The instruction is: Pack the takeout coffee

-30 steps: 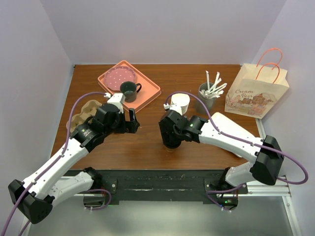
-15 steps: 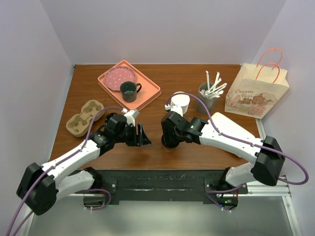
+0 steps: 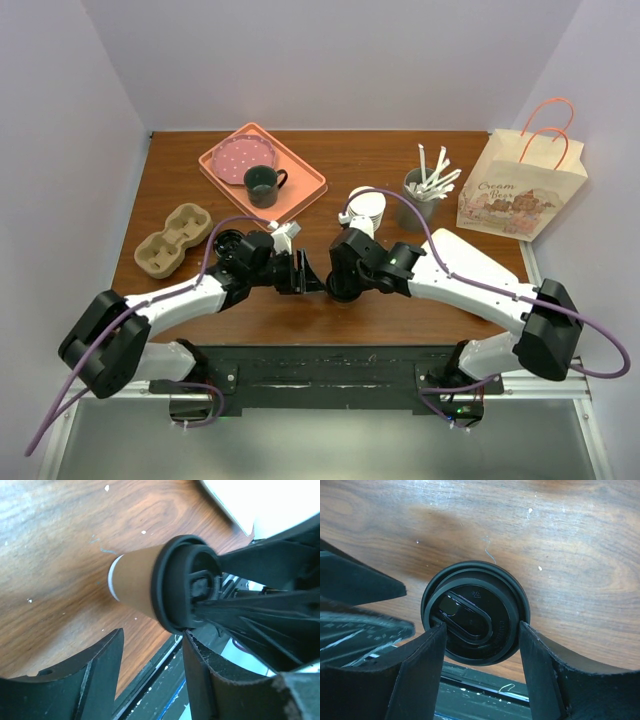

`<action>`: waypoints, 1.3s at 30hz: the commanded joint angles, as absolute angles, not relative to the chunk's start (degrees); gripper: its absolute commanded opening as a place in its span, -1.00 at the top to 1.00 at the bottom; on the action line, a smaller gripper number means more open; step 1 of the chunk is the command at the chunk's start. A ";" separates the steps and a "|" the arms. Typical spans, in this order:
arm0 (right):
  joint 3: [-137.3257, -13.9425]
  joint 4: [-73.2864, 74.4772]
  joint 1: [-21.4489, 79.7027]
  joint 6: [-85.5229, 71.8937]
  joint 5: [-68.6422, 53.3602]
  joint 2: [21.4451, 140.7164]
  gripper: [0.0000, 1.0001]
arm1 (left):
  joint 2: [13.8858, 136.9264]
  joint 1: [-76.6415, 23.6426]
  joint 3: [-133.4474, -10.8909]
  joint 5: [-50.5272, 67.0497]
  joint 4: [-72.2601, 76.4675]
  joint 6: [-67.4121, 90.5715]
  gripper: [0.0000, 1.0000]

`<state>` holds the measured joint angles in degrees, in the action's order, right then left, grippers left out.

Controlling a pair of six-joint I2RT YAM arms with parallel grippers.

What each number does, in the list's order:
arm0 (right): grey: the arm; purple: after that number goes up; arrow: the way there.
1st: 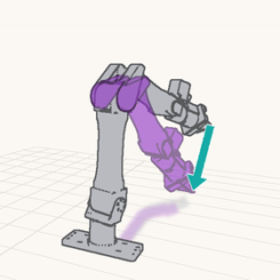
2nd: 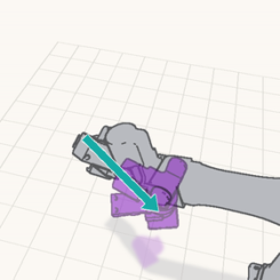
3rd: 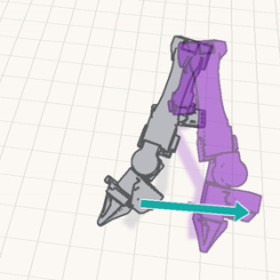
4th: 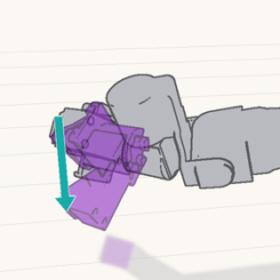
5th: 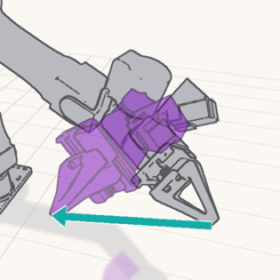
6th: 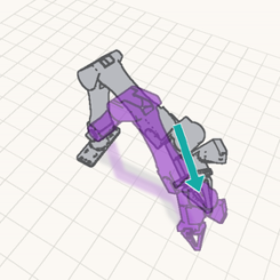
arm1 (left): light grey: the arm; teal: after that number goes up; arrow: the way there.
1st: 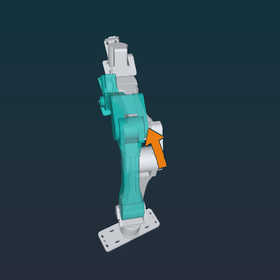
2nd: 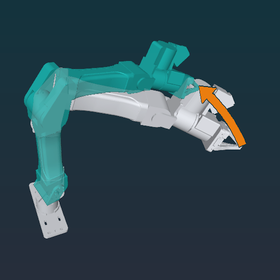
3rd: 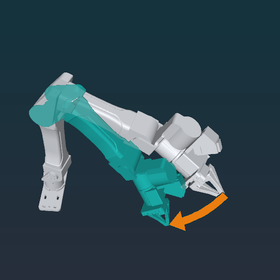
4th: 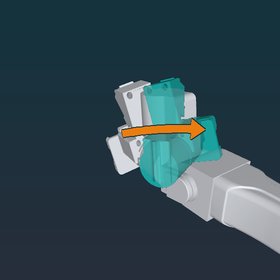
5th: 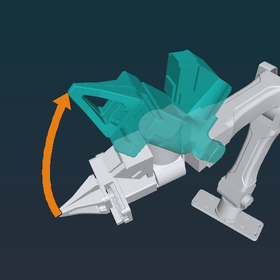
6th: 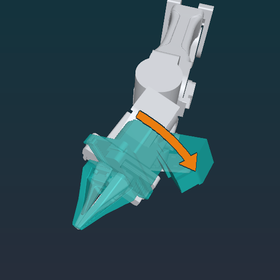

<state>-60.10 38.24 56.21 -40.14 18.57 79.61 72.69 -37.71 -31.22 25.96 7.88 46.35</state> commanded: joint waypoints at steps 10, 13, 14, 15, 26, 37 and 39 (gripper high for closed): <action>-56.16 39.73 56.42 -42.80 18.72 78.40 -0.29 | 78.48 -39.73 -32.69 25.05 13.36 45.88 -0.09; -55.81 39.55 56.42 -43.06 18.81 78.40 -0.29 | 79.10 -39.90 -33.05 24.70 13.18 45.62 -0.08; -55.29 39.46 56.34 -43.15 18.81 78.40 -0.29 | 79.10 -39.90 -33.05 24.70 13.10 45.53 -0.08; -55.20 39.38 56.34 -43.15 18.81 78.40 -0.29 | 79.01 -39.82 -32.96 24.52 13.01 45.53 -0.08; -52.39 38.58 56.25 -44.12 18.81 77.96 -0.25 | 73.57 -39.90 -34.19 21.89 9.23 45.53 -0.09; -50.98 37.88 56.16 -45.17 18.11 77.52 -0.25 | 77.69 -39.99 -34.01 22.50 11.69 46.06 -0.08; -50.80 37.62 56.16 -45.35 17.93 77.69 -0.24 | 78.39 -40.08 -34.01 22.33 11.69 45.97 -0.08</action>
